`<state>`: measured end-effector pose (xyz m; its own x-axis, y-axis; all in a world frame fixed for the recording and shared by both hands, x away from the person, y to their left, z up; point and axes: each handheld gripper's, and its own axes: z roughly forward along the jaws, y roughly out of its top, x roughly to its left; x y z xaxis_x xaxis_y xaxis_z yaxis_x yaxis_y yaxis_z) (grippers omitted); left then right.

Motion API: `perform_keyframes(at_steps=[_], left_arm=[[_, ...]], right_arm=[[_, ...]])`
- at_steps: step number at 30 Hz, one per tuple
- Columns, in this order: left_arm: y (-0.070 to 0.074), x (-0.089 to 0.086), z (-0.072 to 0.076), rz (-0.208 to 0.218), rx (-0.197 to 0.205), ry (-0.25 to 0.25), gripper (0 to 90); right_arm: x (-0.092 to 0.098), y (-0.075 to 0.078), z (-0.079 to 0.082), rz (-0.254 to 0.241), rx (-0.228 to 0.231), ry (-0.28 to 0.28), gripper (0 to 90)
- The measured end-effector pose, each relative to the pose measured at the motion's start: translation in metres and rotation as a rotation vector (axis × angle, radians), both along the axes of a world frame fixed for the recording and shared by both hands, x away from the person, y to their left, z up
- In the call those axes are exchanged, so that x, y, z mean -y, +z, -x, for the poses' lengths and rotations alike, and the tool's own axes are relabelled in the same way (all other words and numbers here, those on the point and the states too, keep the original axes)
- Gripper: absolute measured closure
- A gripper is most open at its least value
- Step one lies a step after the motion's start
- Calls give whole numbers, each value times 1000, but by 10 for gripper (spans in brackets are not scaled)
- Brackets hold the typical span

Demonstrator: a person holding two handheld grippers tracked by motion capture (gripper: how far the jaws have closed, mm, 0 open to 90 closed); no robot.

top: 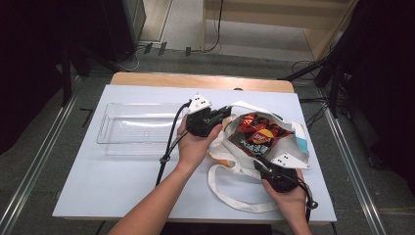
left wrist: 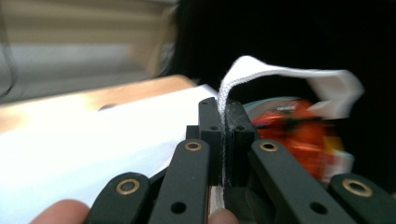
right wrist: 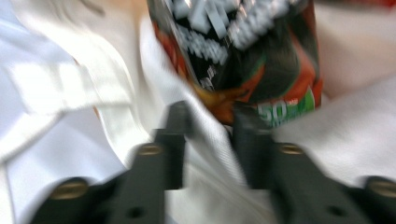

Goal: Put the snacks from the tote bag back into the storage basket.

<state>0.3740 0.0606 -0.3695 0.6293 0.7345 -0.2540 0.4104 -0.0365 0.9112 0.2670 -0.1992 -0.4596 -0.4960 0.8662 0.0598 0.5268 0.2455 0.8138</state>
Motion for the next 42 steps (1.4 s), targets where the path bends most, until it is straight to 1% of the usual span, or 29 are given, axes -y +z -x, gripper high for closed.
perform_keyframes(at_steps=[2, 3, 4, 5, 7, 9, 12, 14, 15, 16, 17, 18, 19, 20, 22, 24, 26, 28, 30, 32, 34, 35, 36, 37, 38, 39, 40, 41, 42], left_arm=[[-14, 3, -12, -27, -59, 43, 887], [-23, 4, -17, -54, -87, 62, 887], [-23, 4, -17, -54, -87, 62, 886], [-40, 8, -26, -102, -149, 75, 886], [-55, 13, -30, -156, -197, 85, 883], [-67, 16, -32, -170, -248, 80, 882], [-72, 17, -30, -188, -246, 82, 876], [-73, 17, -29, -186, -250, 63, 847], [-69, 13, -27, -158, -260, 41, 734], [-69, 13, -27, -158, -260, 41, 680], [-62, 9, -22, -141, -242, 35, 636], [-62, 9, -22, -141, -242, 35, 599], [-55, 3, -15, -119, -219, 23, 571], [-50, 0, -11, -117, -206, 20, 556], [-42, -5, -5, -108, -189, 10, 504], [-38, -9, -2, -97, -181, 1, 455], [-26, -20, 9, -68, -136, 6, 399], [-20, -27, 16, -57, -99, 15, 390], [-16, -32, 23, -34, -79, 19, 379], [-15, -33, 27, -25, -73, 12, 381], [-18, -30, 40, -23, -63, -33, 382], [-18, -30, 40, -23, -63, -33, 383], [-22, -24, 49, -50, -33, -64, 387], [-25, -20, 54, -68, -16, -73, 391], [-25, -20, 54, -68, -16, -73, 392], [-29, -14, 57, -108, 0, -90, 391], [-29, -14, 57, -108, 0, -90, 389], [-35, -8, 55, -161, -5, -66, 390], [-38, -7, 52, -180, -16, -49, 396]], right_arm=[[2, -3, -1, 6, -16, 12, 837], [3, -3, -1, 1, -24, 15, 846], [3, -3, -1, 1, -24, 15, 846], [4, -4, -2, -10, -34, 22, 861], [5, -4, -2, -4, -37, 28, 868], [5, -4, -1, -1, -38, 32, 868], [5, -4, -1, -7, -35, 32, 840], [6, 0, 1, -48, -14, 40, 747], [11, 8, 6, -91, 21, 45, 680], [11, 8, 6, -91, 21, 45, 680], [19, 19, 11, -141, 67, 31, 655], [19, 19, 11, -141, 67, 31, 655], [31, 31, 15, -186, 119, 2, 645], [37, 37, 16, -197, 144, -19, 644], [51, 45, 20, -210, 192, -65, 629], [64, 49, 20, -233, 211, -111, 579], [75, 50, 17, -221, 219, -179, 505], [83, 50, 14, -211, 226, -243, 417], [86, 49, 10, -173, 222, -300, 309], [85, 46, 3, -137, 210, -331, 252], [84, 42, -4, -104, 192, -332, 228], [84, 42, -4, -104, 192, -332, 228], [80, 37, -10, -64, 174, -334, 226], [78, 34, -13, -47, 168, -342, 234], [78, 34, -13, -47, 168, -342, 234], [75, 30, -17, -15, 161, -363, 279], [73, 28, -19, -2, 161, -377, 321], [72, 27, -21, 11, 165, -388, 394], [72, 26, -22, 23, 166, -399, 490]])
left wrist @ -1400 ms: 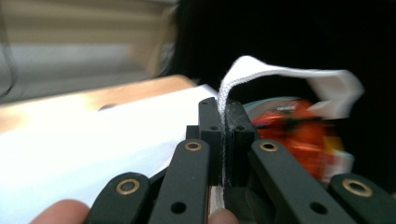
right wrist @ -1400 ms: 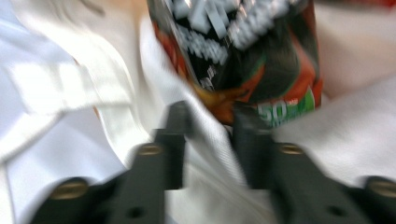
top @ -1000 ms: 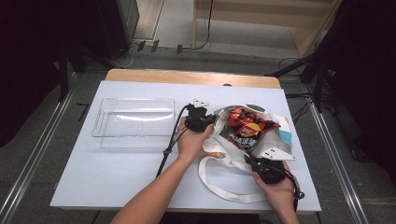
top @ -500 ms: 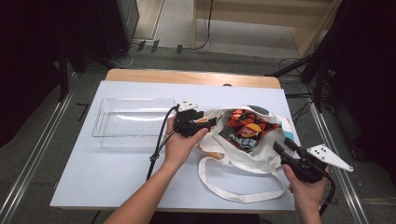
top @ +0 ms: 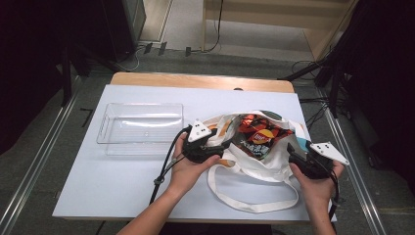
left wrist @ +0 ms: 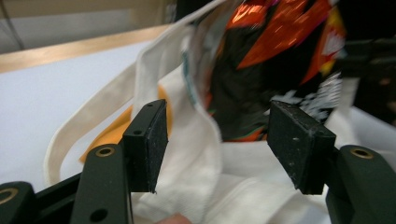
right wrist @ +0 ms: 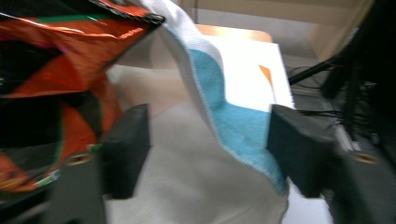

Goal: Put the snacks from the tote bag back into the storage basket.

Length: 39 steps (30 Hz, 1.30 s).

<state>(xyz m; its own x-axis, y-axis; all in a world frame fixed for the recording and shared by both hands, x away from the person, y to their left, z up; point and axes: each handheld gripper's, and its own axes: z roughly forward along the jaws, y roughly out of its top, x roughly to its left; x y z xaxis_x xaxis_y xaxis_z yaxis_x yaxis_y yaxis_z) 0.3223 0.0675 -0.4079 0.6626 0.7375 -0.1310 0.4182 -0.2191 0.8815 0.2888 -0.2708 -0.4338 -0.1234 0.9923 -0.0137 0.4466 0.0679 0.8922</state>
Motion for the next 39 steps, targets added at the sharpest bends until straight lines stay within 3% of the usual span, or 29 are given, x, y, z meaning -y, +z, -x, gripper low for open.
perform_keyframes(at_steps=[1, 2, 3, 4, 6, 8, 11, 14, 15, 18, 21, 25, 27, 30, 33, 36, 38, 39], left_arm=[[-4, 1, -3, -14, -14, 25, 419], [-4, 1, -3, -14, -14, 25, 474], [-10, 0, -10, -17, -55, 45, 531], [-13, -1, -13, 3, -75, 28, 575], [-14, 0, -13, 2, -86, 3, 747], [-13, 2, -13, -4, -87, -8, 856], [-14, 3, -14, -15, -107, -18, 899], [-17, 2, -16, -31, -133, -12, 900], [-22, 2, -18, -42, -158, -10, 900], [-26, 3, -19, -44, -170, -4, 900], [-28, 4, -21, -32, -182, 11, 900], [-34, 0, -24, -30, -192, 23, 900], [-37, -3, -25, -15, -201, 33, 900], [-39, -3, -24, -23, -189, 49, 900], [-42, -2, -24, -17, -191, 64, 900], [-45, -3, -24, -13, -194, 62, 898], [-46, -3, -23, -11, -195, 58, 896], [-45, -3, -23, -10, -193, 55, 895]], right_arm=[[0, -1, -2, 9, 1, -2, 590], [0, -1, -2, 9, 1, -2, 590], [4, -1, -4, -25, 6, 14, 745], [7, 0, -5, -47, 6, 31, 802], [9, 2, -7, -60, 21, 46, 886], [9, 4, -8, -66, 32, 50, 894], [7, 15, -11, -103, 87, 55, 900], [9, 20, -15, -142, 94, 47, 900], [14, 24, -21, -191, 93, 22, 900], [20, 25, -40, -210, 24, -8, 900], [24, 13, -59, -196, -60, -30, 900], [22, -22, -82, -107, -231, -8, 900], [23, -33, -84, -98, -243, -15, 900], [23, -31, -86, -93, -256, -13, 900], [27, -31, -83, -131, -228, 2, 849], [29, -18, -61, -185, -95, 2, 675], [25, -7, -40, -201, -4, 29, 665], [21, -1, -30, -181, 21, 45, 670]])
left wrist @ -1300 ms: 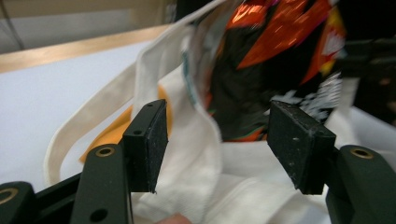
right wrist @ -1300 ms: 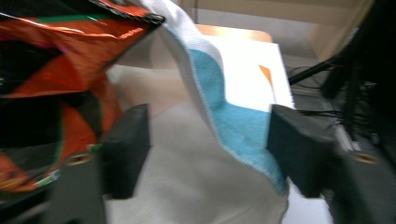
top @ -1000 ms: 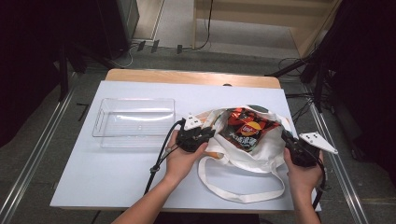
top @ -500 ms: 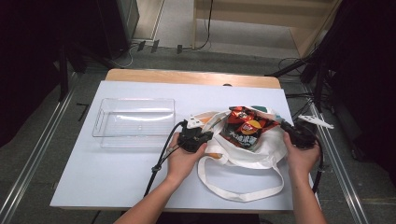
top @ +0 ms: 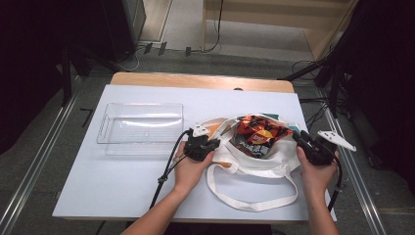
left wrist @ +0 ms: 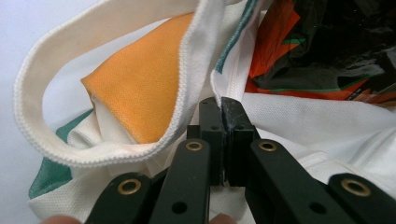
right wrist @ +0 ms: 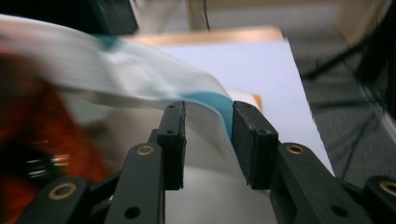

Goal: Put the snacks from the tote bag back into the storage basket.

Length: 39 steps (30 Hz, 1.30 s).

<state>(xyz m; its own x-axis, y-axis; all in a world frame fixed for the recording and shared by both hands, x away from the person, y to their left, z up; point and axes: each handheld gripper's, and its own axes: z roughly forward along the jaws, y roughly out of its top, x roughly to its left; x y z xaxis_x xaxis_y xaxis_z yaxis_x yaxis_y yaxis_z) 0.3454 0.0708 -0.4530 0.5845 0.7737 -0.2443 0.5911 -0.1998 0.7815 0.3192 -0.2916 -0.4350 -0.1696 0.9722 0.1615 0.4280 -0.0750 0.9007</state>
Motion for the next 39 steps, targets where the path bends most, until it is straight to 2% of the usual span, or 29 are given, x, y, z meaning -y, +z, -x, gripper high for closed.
perform_keyframes(at_steps=[1, 2, 4, 5, 7, 8, 9, 10, 11, 13, 14, 16, 17, 18, 19, 20, 23, 26, 30, 32, 33, 34, 35, 37, 39], left_arm=[[0, 0, 0, -2, 0, 1, 895], [1, 1, 0, -4, 0, 1, 895], [0, 1, 0, 2, -2, 3, 894], [0, 1, 1, 4, 0, 3, 893], [0, 1, 2, 2, 6, 5, 893], [0, 1, 2, 5, 8, 7, 893], [-1, 1, 2, 7, 10, 9, 893], [-1, 1, 3, 7, 13, 12, 893], [-1, 1, 3, 8, 14, 12, 893], [-1, 1, 3, 12, 11, 12, 893], [-1, 0, 3, 14, 9, 10, 893], [0, 0, 4, 15, 10, 9, 891], [0, 0, 4, 15, 10, 9, 891], [-1, 1, 4, 22, 9, 9, 890], [-1, 1, 3, 27, 8, 10, 888], [-1, 1, 3, 31, 8, 10, 888], [-1, 1, 3, 27, 12, 11, 888], [0, 0, 4, 25, 17, 3, 886], [-1, 0, 4, 23, 17, 0, 884], [-1, 1, 5, 27, 19, -3, 884], [-1, 1, 5, 27, 19, -3, 883], [-1, 1, 5, 29, 25, -8, 882], [-1, 1, 5, 27, 26, -8, 882], [-1, 1, 6, 23, 28, -8, 881], [-1, 2, 7, 19, 34, -9, 881]], right_arm=[[-4, 4, 9, 31, 26, 4, 692], [-7, 6, 19, 38, 51, 10, 727], [-14, 5, 37, 16, 76, 44, 795], [-20, 4, 44, 29, 82, 58, 816], [-32, 4, 52, 49, 74, 114, 836], [-36, 4, 55, 33, 67, 136, 848], [-40, 3, 55, -4, 57, 157, 857], [-44, 0, 55, -25, 40, 185, 860], [-51, -4, 54, -19, 22, 207, 867], [-64, -15, 50, 40, -17, 232, 884], [-69, -20, 48, 48, -48, 242, 896], [-72, -28, 45, 26, -98, 240, 900], [-72, -28, 45, 26, -98, 240, 900], [-75, -36, 40, 60, -169, 259, 900], [-78, -41, 39, 101, -202, 271, 900], [-80, -45, 37, 145, -216, 279, 900], [-82, -44, 38, 159, -216, 273, 900], [-70, -33, 46, 31, -126, 276, 825], [-51, -11, 57, -64, 17, 216, 716], [-45, -4, 59, -113, 71, 204, 681], [-45, -4, 59, -113, 71, 204, 681], [-43, -2, 58, -165, 101, 246, 634], [-44, -1, 58, -178, 108, 270, 608], [-46, 0, 58, -179, 112, 286, 586], [-58, 1, 56, -150, 99, 278, 534]])
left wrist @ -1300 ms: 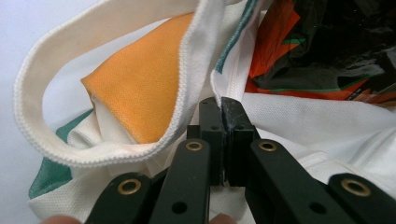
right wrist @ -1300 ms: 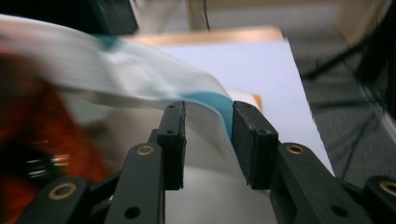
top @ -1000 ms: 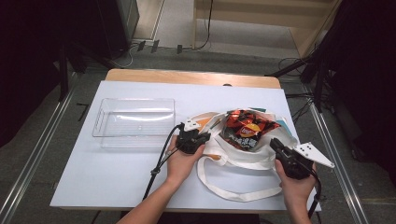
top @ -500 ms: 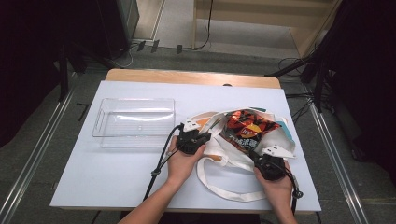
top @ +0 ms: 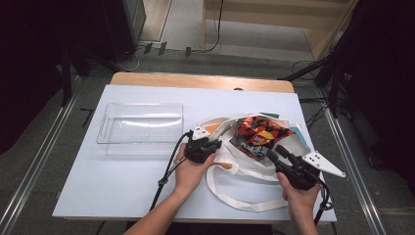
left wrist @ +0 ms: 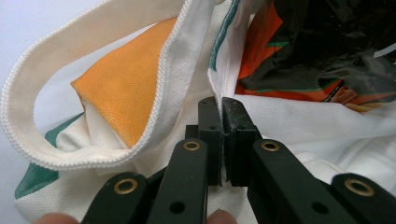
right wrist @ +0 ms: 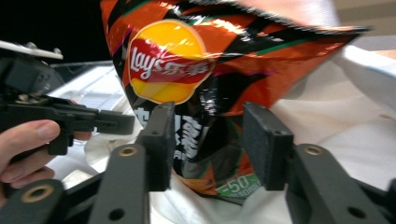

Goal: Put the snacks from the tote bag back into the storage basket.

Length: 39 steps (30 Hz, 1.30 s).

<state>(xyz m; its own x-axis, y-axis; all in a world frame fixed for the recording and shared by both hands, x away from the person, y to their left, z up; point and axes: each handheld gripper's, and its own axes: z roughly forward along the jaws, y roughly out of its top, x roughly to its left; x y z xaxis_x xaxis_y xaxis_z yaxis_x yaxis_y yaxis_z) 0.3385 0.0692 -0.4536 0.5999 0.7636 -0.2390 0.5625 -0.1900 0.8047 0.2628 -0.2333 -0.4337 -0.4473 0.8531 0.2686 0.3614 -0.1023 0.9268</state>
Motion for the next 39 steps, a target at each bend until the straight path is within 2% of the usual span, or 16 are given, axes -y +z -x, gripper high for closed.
perform_keyframes(at_steps=[3, 5, 6, 7, 8, 10, 15, 20, 22, 24, 28, 32, 35, 36, 37, 39], left_arm=[[0, 1, 1, -3, 5, -1, 881], [1, 2, 2, -7, 10, -1, 882], [1, 2, 2, -7, 10, -1, 882], [1, 2, 3, -10, 13, -7, 883], [1, 2, 3, -10, 13, -7, 882], [1, 2, 3, -9, 17, -14, 882], [3, 0, 4, 0, 29, -18, 870], [4, -1, 5, -1, 33, -21, 871], [3, 0, 5, -16, 35, -22, 871], [2, 4, 7, -46, 45, -28, 870], [2, 5, 7, -42, 42, -19, 866], [8, 0, 9, 4, 59, -30, 807], [20, -3, 15, 46, 115, -30, 732], [20, -3, 15, 46, 115, -30, 712], [30, -6, 20, 81, 149, -46, 695], [40, -7, 25, 114, 191, -64, 664]], right_arm=[[-8, -2, -7, -27, -49, -23, 529], [-13, -3, -11, -22, -79, -55, 638], [-13, -3, -11, -22, -79, -55, 638], [-14, -4, -13, -32, -89, -42, 757], [-14, -4, -13, -32, -89, -42, 757], [-22, -5, -14, 17, -84, -52, 898], [-26, 1, -10, 74, -47, -70, 900], [-25, 13, -3, 64, 10, -71, 900], [-24, 16, -2, 60, 24, -72, 900], [-23, 27, 4, 47, 75, -74, 900], [-20, 38, 9, 27, 108, -79, 900], [-17, 49, 17, 5, 141, -90, 900], [-16, 54, 20, -9, 154, -101, 900], [-16, 55, 20, -10, 160, -102, 900], [-16, 57, 21, -11, 162, -102, 900], [-18, 58, 23, -9, 165, -107, 900]])
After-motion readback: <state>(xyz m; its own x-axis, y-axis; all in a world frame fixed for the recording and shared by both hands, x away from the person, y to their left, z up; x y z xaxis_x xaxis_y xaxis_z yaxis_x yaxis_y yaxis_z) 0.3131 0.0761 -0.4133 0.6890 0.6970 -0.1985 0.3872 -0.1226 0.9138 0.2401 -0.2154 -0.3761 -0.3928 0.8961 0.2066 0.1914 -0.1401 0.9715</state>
